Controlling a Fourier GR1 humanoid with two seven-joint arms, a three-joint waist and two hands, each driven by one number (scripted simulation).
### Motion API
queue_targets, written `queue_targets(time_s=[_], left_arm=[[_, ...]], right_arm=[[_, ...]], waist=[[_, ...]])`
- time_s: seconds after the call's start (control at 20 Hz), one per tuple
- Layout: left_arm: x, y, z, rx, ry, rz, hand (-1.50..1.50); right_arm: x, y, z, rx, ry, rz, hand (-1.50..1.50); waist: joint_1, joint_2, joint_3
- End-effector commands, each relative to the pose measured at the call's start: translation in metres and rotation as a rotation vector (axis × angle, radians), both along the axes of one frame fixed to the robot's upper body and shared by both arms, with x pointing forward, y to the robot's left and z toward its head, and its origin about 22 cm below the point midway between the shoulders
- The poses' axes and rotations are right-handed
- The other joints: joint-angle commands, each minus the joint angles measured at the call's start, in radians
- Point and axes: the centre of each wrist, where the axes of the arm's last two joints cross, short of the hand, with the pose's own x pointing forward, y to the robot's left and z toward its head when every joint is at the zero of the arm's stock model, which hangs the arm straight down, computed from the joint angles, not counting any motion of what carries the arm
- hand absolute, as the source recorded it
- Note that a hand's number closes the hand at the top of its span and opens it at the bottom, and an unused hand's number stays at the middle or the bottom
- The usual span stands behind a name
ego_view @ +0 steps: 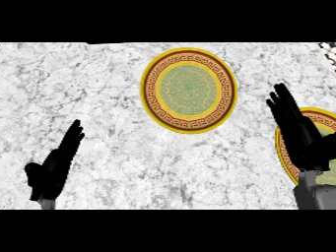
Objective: Pick the pear from the plate and place it in the plate
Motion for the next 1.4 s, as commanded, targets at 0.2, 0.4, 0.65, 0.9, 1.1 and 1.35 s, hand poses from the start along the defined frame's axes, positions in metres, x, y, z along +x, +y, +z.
queue_targets(time_s=[0.2, 0.4, 0.65, 0.9, 1.1, 1.35], left_arm=[[0.06, -0.003, 0.099, 0.089, -0.328, -0.086, 0.0], [0.062, -0.014, 0.1, 0.076, -0.333, -0.129, 0.0], [0.068, 0.006, 0.131, 0.073, -0.329, -0.075, 0.0], [0.069, 0.012, 0.148, 0.092, -0.314, -0.071, 0.0], [0.075, 0.001, 0.132, 0.069, -0.317, -0.096, 0.0], [0.078, 0.01, 0.144, 0.09, -0.323, -0.093, 0.0]], right_arm=[[0.029, 0.014, -0.003, -0.096, 0.169, 0.438, 1.5], [0.022, -0.029, 0.012, -0.942, 0.299, 0.482, 1.5], [0.002, -0.046, -0.067, -0.522, 0.284, 0.213, -1.5], [-0.002, -0.078, -0.046, -0.451, 0.123, 0.155, -1.5], [0.031, -0.069, 0.015, -0.581, 0.068, 0.169, -1.5], [0.05, -0.086, 0.058, -0.892, 0.252, 0.218, -1.5]], waist=[[0.097, -0.018, 0.001], [0.116, -0.018, -0.012], [0.064, -0.024, -0.001], [0.056, -0.027, -0.003], [0.054, -0.027, -0.004], [0.064, -0.027, -0.005]])
